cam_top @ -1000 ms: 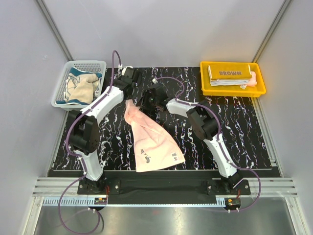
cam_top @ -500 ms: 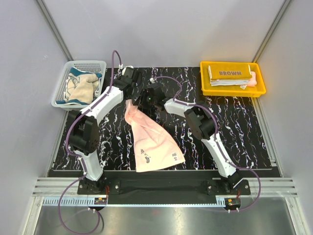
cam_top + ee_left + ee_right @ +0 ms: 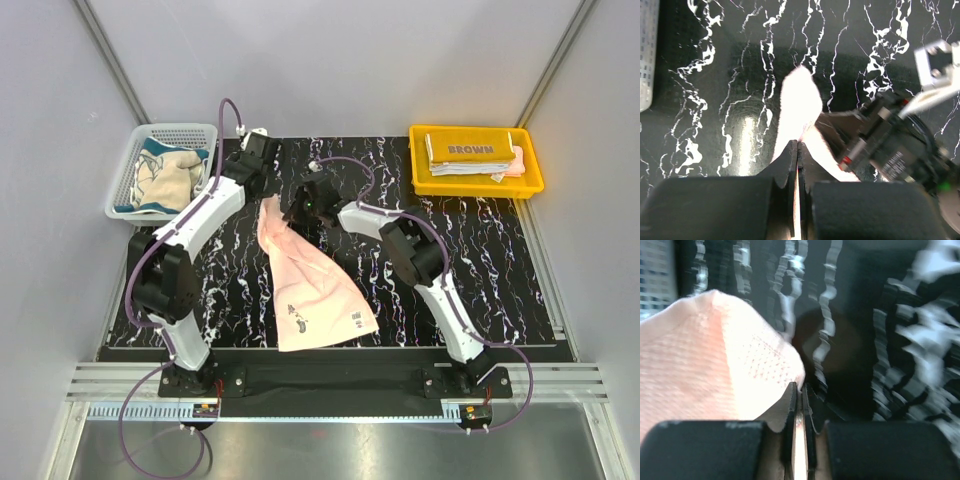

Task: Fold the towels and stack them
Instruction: Flatten out the crumpled towel

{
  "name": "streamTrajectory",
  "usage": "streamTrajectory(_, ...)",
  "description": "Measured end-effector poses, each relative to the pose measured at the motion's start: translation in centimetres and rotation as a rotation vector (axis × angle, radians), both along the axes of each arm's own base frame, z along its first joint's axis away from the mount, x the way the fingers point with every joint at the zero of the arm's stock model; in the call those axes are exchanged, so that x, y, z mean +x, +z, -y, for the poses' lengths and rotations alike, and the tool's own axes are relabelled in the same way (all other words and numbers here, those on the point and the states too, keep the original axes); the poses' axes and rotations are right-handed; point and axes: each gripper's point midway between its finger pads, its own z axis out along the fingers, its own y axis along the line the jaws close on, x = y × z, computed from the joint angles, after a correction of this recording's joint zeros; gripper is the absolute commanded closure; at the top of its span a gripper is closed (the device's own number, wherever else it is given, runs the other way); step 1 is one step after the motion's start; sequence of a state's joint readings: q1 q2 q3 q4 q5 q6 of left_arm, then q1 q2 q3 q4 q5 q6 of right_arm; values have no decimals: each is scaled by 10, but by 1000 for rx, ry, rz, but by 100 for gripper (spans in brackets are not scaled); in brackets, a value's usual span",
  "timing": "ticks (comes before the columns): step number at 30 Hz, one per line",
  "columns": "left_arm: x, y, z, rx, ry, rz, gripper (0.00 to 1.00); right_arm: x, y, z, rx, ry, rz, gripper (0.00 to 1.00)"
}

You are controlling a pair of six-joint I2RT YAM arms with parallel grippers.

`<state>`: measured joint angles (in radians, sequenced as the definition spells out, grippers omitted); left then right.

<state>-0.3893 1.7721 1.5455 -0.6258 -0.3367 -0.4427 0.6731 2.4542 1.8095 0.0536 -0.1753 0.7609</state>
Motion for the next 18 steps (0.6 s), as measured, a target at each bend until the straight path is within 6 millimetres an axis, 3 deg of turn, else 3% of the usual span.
streamTrajectory(3, 1, 6, -8, -4, 16, 14, 100, -2, 2, 23, -77, -17, -3, 93)
streamTrajectory(7, 9, 12, -22, -21, 35, 38, 100, 9, 22, 75, -167, -67, 15, 93)
streamTrajectory(12, 22, 18, -23, -60, 2, 74, 100, 40, 81, 144, -284, -132, 149, 93)
streamTrajectory(16, 39, 27, -10, -92, -49, 105, 100, 47, 120, 169, -415, -137, 286, 92)
streamTrajectory(18, 52, 30, -3, -110, -74, 128, 100, 52, 130, 177, -484, -137, 338, 92)
